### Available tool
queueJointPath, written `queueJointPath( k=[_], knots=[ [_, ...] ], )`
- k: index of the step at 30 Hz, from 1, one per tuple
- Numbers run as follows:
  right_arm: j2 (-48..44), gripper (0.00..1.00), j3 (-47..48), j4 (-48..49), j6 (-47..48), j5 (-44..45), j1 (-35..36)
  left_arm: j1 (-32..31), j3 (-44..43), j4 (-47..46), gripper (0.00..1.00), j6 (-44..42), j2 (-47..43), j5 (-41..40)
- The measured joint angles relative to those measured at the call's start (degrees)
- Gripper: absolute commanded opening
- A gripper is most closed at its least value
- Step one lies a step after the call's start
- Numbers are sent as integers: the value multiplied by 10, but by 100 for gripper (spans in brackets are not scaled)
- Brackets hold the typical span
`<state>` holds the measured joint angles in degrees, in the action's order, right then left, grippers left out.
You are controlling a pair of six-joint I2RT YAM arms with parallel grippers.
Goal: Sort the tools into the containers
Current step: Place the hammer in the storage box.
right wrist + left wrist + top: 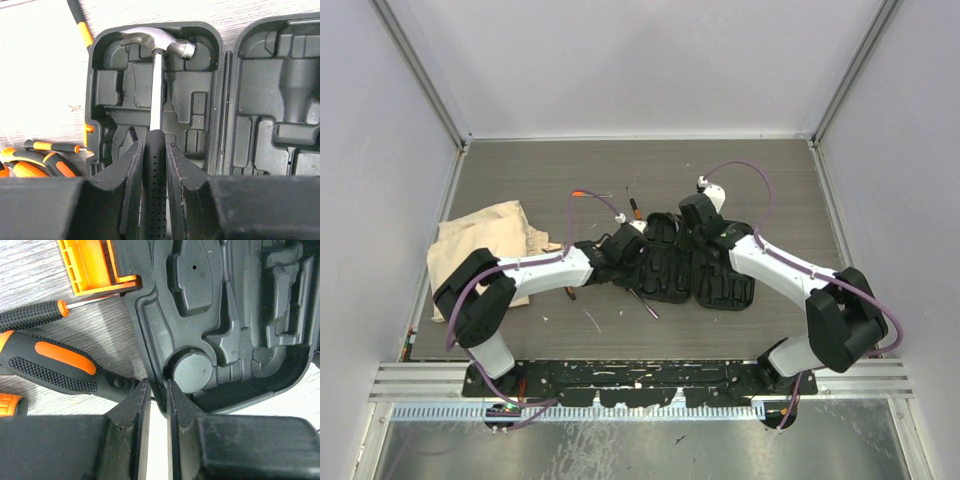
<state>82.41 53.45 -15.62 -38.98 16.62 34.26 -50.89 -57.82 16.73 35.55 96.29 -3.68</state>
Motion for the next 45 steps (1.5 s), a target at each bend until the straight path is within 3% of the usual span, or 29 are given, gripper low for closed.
queueJointPath(
  k=[13,16,20,25,34,45],
  knots=[
    [36,1,-44,22,-1,-23,1,0,0,2,16,0,-4,-4],
    [45,10,-54,25,-2,-26,1,0,0,2,15,0,-5,-3],
    [51,37,-56,36,-2,-34,2,0,0,3,16,-1,-6,-4],
    [52,48,-56,48,5,-38,2,0,0,3,16,0,-6,-1],
    [35,51,-23,28,27,-27,-8,-2,3,9,32,0,-27,10],
    [7,49,-18,5,29,-20,-76,-9,12,15,35,-1,-55,8]
  ],
)
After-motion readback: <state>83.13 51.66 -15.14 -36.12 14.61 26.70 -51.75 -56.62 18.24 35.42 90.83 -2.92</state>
